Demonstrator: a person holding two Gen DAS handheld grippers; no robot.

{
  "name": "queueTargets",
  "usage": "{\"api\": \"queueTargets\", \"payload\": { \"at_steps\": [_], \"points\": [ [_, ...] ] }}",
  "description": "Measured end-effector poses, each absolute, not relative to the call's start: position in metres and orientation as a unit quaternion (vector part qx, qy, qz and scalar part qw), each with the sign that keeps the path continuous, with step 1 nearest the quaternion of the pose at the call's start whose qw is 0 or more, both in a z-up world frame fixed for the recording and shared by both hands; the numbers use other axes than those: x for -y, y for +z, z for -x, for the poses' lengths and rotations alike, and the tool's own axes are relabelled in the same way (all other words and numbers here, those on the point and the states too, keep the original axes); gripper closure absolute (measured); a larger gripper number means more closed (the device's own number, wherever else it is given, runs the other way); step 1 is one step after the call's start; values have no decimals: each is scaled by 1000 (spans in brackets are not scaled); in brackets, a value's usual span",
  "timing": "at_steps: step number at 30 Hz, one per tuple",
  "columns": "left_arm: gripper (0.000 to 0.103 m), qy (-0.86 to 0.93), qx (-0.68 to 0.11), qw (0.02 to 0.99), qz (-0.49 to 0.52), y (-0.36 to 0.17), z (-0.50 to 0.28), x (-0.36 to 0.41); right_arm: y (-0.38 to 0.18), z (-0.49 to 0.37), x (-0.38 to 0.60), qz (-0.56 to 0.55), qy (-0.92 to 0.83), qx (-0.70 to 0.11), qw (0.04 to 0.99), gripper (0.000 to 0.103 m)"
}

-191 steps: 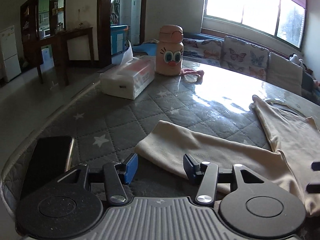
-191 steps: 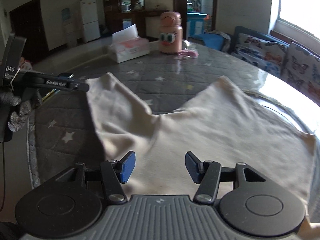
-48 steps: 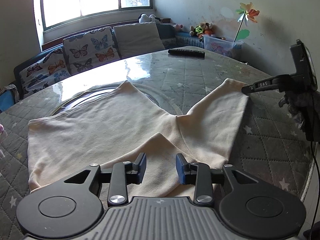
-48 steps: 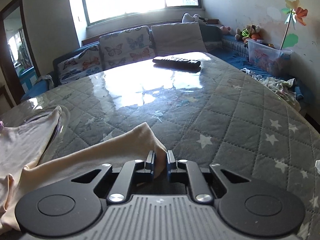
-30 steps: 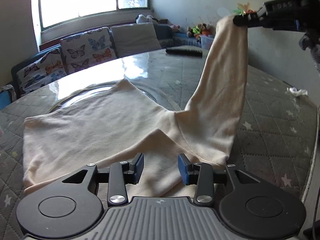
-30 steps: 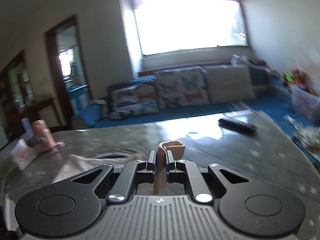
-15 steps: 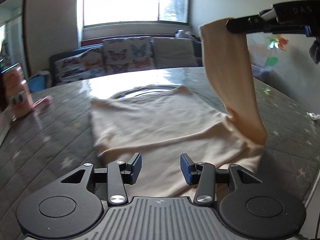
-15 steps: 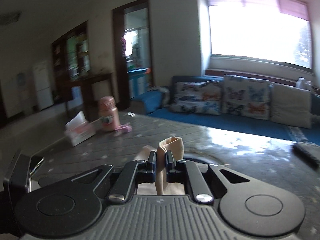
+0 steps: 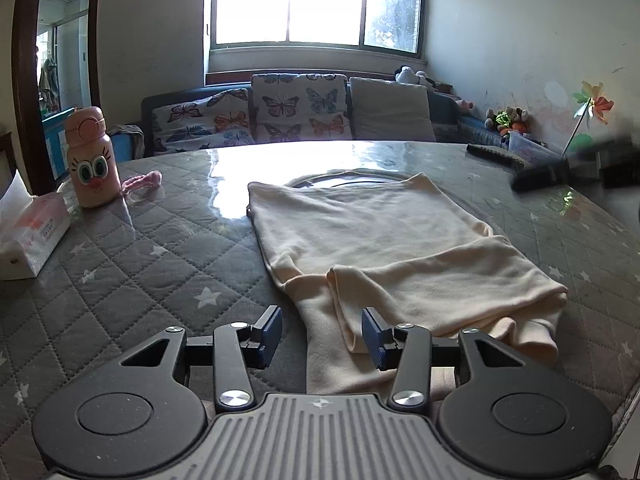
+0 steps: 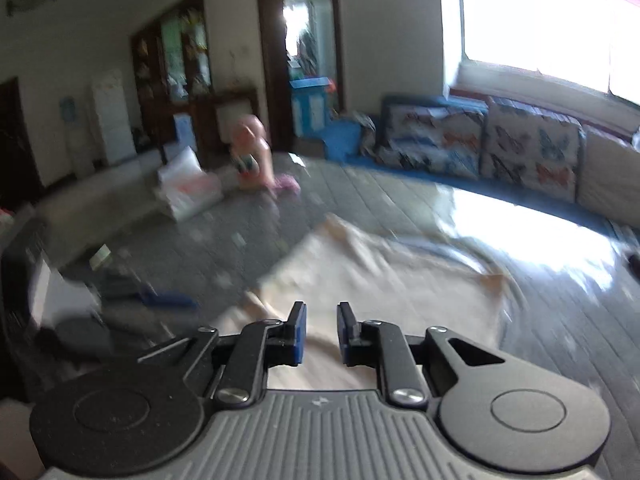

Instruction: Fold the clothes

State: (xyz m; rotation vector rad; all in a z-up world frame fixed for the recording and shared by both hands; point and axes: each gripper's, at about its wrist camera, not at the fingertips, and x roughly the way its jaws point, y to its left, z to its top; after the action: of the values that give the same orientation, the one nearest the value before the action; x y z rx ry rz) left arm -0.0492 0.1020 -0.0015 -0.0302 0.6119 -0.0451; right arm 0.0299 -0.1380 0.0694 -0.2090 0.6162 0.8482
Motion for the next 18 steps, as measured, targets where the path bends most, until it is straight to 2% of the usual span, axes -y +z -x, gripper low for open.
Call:
{"api": "queueTargets", "payload": {
  "at_steps": [6,12,14,18],
  "points": [
    [61,-40,-320,947,5,-14,28,-85,20,-36,178,112,356,-359,855,85],
    [88,-27,-337,941,1,-25,19,-81,-12,-43,196,91,342,-387,852,83],
    [100,-21,-336,942,2,-23,20,-83,-12,-44,198,87,344,-388,851,82],
    [101,-13,-333,943,13,-10,26,-88,-7,-44,198,91,352,-385,848,82]
  ]
}}
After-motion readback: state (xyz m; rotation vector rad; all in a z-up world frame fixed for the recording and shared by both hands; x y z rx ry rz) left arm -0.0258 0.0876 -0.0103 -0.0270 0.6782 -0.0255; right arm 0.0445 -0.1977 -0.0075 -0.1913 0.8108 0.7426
